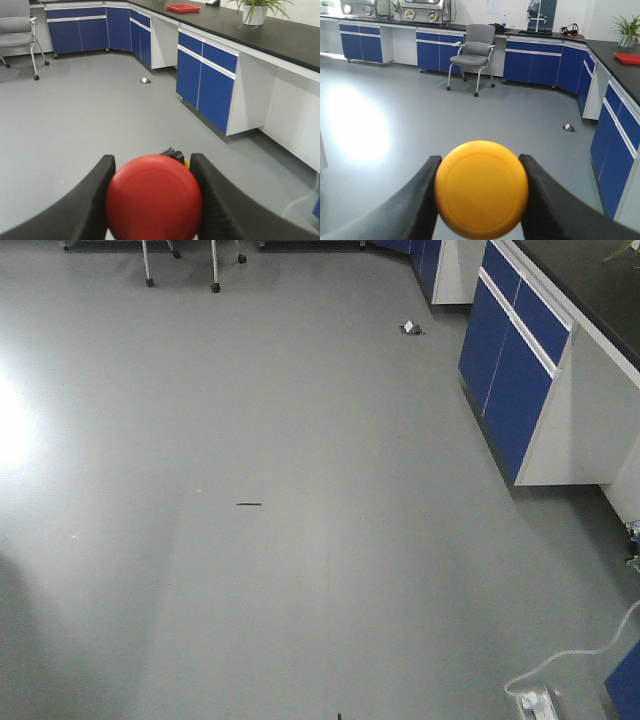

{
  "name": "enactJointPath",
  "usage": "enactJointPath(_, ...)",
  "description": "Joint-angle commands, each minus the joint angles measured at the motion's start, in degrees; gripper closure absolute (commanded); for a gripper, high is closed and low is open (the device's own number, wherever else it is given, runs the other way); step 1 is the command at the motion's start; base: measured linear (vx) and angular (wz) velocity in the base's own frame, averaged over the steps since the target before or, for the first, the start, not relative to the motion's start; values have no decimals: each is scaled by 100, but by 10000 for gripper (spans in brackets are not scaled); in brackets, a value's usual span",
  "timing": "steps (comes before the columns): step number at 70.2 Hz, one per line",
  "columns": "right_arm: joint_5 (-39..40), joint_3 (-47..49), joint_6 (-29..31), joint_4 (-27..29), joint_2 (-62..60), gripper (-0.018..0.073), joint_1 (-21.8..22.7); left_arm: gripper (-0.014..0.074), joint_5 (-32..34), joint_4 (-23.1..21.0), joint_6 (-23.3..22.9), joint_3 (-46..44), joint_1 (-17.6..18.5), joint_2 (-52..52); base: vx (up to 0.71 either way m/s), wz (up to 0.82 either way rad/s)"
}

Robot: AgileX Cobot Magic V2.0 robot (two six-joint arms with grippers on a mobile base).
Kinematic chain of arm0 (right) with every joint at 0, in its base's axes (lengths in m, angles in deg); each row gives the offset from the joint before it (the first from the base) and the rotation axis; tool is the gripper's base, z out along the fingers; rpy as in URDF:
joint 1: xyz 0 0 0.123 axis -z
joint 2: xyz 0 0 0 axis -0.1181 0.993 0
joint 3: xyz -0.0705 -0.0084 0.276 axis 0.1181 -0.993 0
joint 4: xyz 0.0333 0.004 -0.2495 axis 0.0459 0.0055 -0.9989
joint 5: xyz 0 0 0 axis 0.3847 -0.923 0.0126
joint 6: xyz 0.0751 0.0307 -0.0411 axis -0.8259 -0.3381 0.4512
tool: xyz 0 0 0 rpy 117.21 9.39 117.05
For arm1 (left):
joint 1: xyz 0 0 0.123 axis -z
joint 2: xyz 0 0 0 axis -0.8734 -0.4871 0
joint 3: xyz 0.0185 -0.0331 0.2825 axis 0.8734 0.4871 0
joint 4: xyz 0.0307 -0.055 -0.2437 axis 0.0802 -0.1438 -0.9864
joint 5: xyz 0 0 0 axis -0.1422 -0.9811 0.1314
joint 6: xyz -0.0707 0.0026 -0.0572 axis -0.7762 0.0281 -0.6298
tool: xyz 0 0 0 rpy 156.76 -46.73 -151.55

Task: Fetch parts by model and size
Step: 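Drive the base away from the bench holding both buttons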

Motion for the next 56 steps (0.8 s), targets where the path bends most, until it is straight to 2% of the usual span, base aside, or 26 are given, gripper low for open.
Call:
enactJointPath(1,460,152,38,-34,52,569,6,603,453,25,-24,-152,19,-80,70,5)
enactJointPath(56,460,152,38,-34,52,569,6,603,453,25,-24,-152,19,-80,73,-1)
